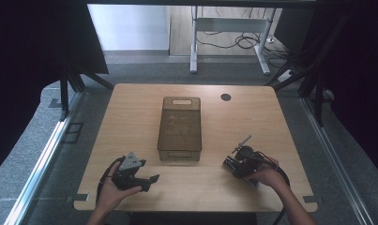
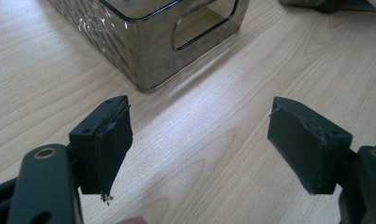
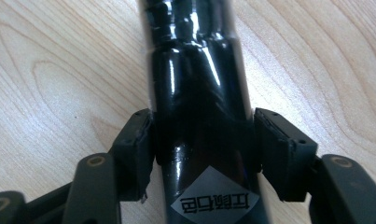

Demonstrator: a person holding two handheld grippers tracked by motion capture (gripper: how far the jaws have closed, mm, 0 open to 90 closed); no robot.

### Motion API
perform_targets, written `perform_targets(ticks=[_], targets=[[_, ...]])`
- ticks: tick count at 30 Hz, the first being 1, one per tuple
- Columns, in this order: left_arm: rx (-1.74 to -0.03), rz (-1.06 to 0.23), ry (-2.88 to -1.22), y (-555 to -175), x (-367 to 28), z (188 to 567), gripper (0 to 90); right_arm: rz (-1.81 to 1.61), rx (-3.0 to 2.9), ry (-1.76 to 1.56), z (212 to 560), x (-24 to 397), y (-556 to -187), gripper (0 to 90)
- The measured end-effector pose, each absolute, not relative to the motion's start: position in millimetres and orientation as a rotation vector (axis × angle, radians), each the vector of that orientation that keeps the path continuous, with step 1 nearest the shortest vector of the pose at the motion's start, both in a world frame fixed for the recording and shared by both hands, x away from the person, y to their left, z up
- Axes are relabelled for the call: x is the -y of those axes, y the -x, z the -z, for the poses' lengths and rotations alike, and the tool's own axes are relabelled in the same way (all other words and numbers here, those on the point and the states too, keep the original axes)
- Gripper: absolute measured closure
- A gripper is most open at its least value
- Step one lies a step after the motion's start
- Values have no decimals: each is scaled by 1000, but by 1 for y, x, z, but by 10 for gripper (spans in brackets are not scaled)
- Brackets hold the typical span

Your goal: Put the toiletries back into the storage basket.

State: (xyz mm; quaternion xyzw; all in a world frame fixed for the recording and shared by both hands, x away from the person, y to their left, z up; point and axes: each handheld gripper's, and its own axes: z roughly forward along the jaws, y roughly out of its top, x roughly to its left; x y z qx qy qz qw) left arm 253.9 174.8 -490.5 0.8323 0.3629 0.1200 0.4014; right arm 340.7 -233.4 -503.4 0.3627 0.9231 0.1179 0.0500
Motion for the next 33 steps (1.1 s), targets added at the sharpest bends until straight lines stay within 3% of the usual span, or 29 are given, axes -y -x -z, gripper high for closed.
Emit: perform_targets(ticks=[16, 33], targets=[[-922, -306, -2103, -254, -176, 490, 221, -355, -2826, -1222, 483, 229, -354, 463], [-920, -306, -2105, -255, -176, 491, 220, -592, -2823, -1361, 447, 225, -361, 464]])
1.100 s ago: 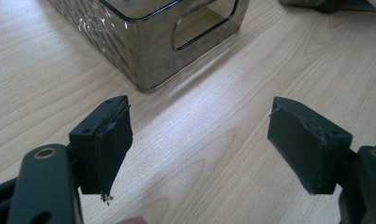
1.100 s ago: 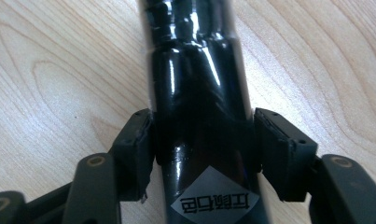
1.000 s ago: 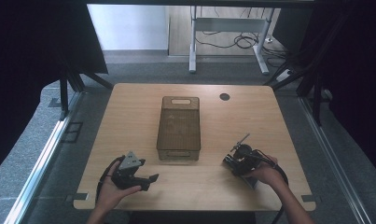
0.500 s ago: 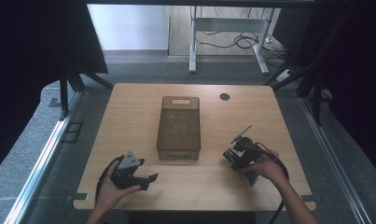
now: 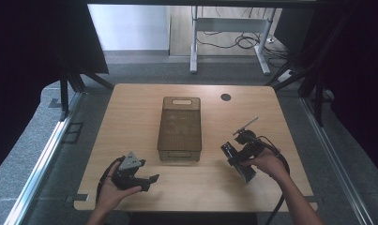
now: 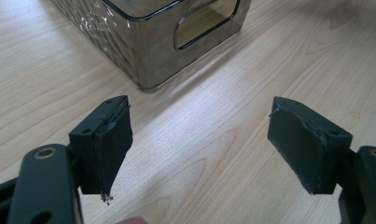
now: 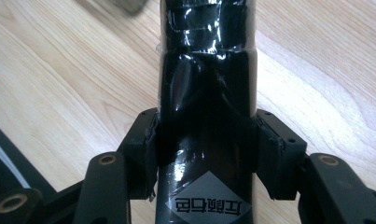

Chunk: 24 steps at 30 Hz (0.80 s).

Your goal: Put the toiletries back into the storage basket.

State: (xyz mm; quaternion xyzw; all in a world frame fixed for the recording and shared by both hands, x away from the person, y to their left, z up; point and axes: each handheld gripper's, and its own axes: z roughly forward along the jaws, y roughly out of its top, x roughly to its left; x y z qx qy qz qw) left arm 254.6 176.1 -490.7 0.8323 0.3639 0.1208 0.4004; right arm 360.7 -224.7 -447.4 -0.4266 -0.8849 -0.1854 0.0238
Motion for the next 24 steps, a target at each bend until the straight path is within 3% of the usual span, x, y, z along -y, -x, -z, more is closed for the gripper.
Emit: perform_targets(ticks=[24], targets=[[-919, -302, -2117, -255, -175, 492, 220, 755, 2641, 1331, 413, 218, -371, 465]])
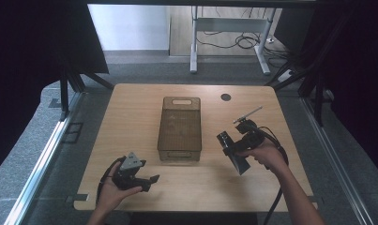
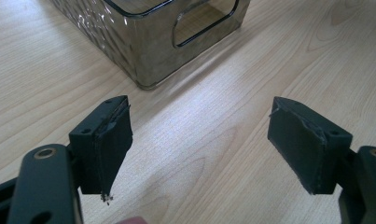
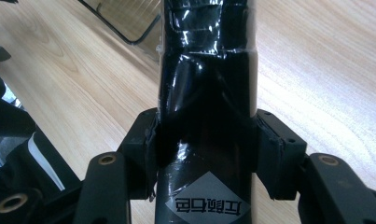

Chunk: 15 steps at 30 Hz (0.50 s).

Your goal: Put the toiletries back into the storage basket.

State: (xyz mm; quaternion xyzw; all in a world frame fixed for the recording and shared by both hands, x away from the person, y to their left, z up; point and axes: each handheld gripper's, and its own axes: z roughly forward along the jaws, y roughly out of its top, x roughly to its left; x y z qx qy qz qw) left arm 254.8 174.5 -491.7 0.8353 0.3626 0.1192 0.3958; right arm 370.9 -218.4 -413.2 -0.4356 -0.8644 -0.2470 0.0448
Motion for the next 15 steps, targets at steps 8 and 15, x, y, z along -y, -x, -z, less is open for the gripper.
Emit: perform_targets(ticks=[8, 15], targets=[[-917, -302, -2115, -255, -175, 491, 220, 779, 2636, 1337, 403, 216, -374, 465], [-916, -301, -2114, -255, -175, 491, 220, 777, 2631, 1335, 399, 211, -377, 465]])
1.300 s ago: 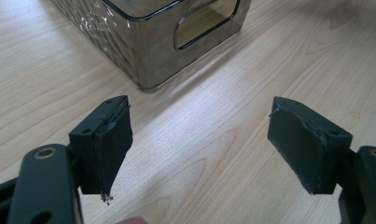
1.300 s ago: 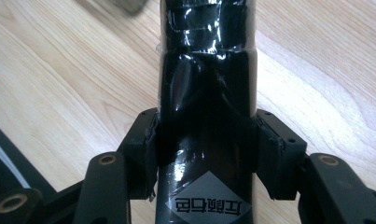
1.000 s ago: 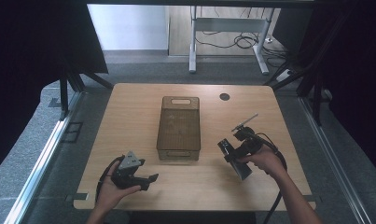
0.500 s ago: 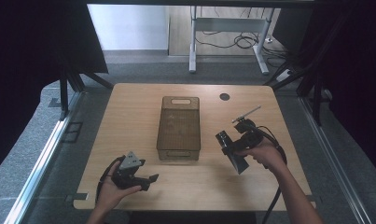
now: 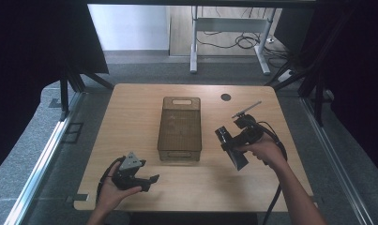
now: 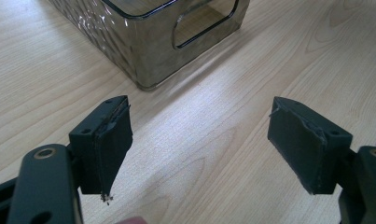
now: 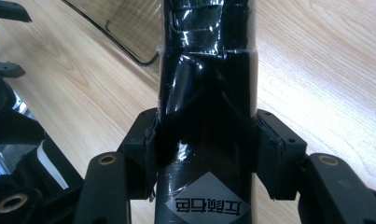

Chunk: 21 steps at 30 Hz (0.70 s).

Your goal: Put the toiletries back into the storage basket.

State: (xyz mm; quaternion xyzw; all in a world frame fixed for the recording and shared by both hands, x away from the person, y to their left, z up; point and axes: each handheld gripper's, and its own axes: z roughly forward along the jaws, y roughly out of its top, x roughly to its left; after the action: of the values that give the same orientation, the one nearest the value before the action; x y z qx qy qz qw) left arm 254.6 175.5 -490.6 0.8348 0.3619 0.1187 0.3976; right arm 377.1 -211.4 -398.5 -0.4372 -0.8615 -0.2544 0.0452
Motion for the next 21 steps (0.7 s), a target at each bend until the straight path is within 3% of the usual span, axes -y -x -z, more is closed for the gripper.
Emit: perform_targets(ticks=[21], targets=[[-913, -293, -2124, -255, -175, 491, 220, 809, 2644, 1285, 388, 195, -378, 465]])
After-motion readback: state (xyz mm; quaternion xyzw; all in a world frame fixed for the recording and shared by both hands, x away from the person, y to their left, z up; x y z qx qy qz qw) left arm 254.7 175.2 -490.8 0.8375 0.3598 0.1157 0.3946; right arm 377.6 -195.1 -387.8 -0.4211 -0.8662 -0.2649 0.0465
